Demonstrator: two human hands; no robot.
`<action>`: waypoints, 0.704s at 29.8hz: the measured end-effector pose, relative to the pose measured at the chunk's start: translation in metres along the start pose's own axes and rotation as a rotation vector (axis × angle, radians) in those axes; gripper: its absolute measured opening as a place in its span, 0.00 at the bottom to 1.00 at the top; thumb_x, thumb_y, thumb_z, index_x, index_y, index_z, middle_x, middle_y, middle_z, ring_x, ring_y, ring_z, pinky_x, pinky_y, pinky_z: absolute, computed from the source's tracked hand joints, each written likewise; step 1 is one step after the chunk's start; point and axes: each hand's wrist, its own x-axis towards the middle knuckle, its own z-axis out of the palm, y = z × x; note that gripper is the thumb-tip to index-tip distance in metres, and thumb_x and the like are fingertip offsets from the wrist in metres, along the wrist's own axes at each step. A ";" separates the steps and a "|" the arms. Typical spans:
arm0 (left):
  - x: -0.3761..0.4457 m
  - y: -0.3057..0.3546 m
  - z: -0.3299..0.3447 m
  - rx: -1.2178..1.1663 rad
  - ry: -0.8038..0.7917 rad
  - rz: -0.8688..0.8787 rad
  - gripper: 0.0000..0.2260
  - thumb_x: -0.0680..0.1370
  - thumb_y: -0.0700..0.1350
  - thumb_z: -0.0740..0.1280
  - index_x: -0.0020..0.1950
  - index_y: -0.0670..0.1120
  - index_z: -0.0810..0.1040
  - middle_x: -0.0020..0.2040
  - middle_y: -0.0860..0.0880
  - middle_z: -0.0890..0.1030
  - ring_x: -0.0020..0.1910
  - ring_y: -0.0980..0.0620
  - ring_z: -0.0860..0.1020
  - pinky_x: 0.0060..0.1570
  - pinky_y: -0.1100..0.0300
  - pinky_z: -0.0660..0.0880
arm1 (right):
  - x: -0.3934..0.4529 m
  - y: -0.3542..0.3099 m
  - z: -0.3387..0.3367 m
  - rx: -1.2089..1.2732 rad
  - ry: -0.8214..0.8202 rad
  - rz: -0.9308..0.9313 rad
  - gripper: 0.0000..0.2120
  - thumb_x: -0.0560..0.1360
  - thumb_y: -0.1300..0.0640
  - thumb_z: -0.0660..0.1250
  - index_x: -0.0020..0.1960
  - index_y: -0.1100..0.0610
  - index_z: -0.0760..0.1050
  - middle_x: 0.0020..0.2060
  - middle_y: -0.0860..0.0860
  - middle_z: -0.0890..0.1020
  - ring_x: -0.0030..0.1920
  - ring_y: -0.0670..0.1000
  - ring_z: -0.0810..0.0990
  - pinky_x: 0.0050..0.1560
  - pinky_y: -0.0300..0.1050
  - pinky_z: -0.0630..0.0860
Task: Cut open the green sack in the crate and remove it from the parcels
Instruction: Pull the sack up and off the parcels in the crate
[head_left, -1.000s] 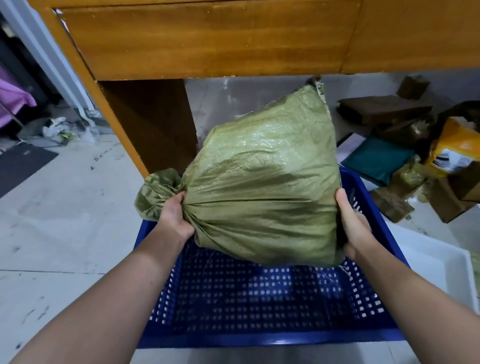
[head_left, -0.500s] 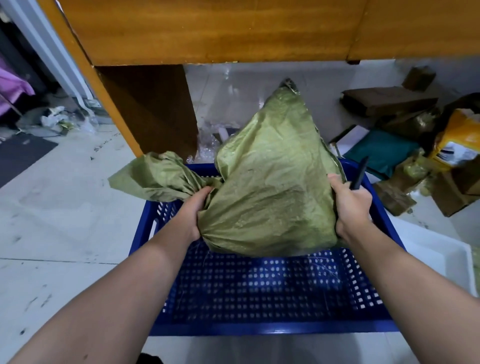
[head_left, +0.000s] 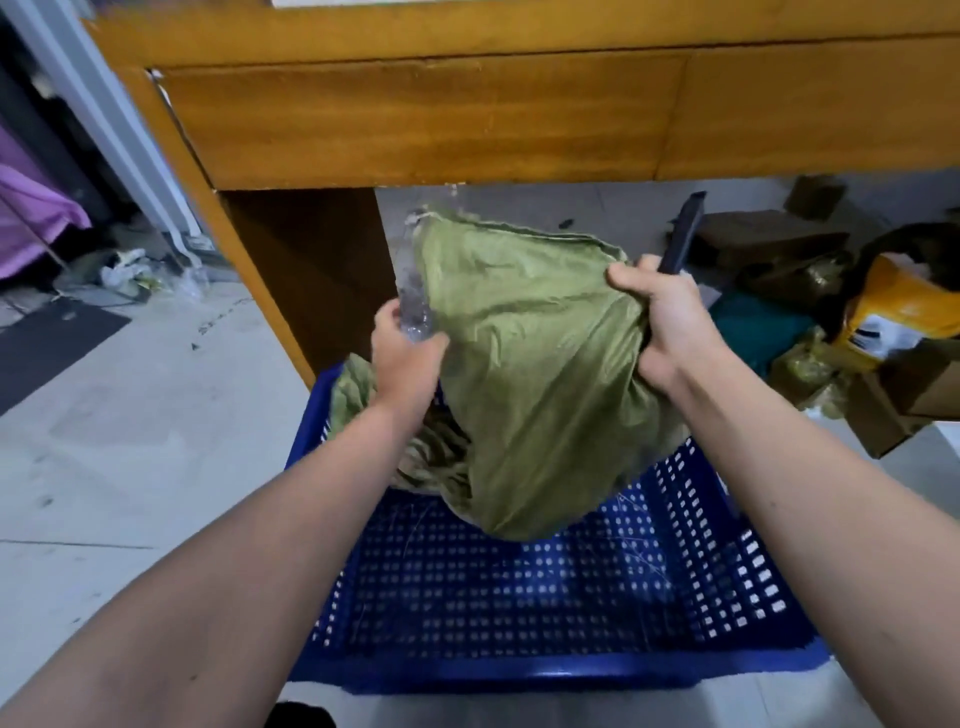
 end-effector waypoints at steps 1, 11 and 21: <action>0.003 0.017 0.001 -0.085 -0.077 0.041 0.36 0.72 0.35 0.67 0.78 0.50 0.59 0.64 0.50 0.72 0.59 0.50 0.74 0.61 0.53 0.73 | -0.003 -0.005 0.004 0.031 -0.042 0.018 0.22 0.75 0.70 0.63 0.31 0.54 0.58 0.32 0.53 0.70 0.36 0.54 0.78 0.50 0.54 0.79; -0.011 0.067 -0.017 -0.280 -0.314 -0.097 0.22 0.77 0.48 0.69 0.69 0.58 0.66 0.54 0.50 0.77 0.49 0.49 0.78 0.43 0.51 0.79 | -0.030 -0.038 0.005 0.150 -0.114 0.178 0.15 0.77 0.65 0.60 0.35 0.54 0.63 0.37 0.55 0.79 0.39 0.56 0.81 0.51 0.54 0.78; -0.009 0.102 -0.026 -0.012 -0.315 0.079 0.17 0.78 0.45 0.66 0.66 0.54 0.71 0.52 0.51 0.77 0.44 0.54 0.77 0.36 0.59 0.73 | -0.047 -0.062 0.004 0.003 -0.082 0.148 0.19 0.74 0.68 0.60 0.31 0.53 0.57 0.29 0.51 0.76 0.32 0.52 0.79 0.40 0.45 0.78</action>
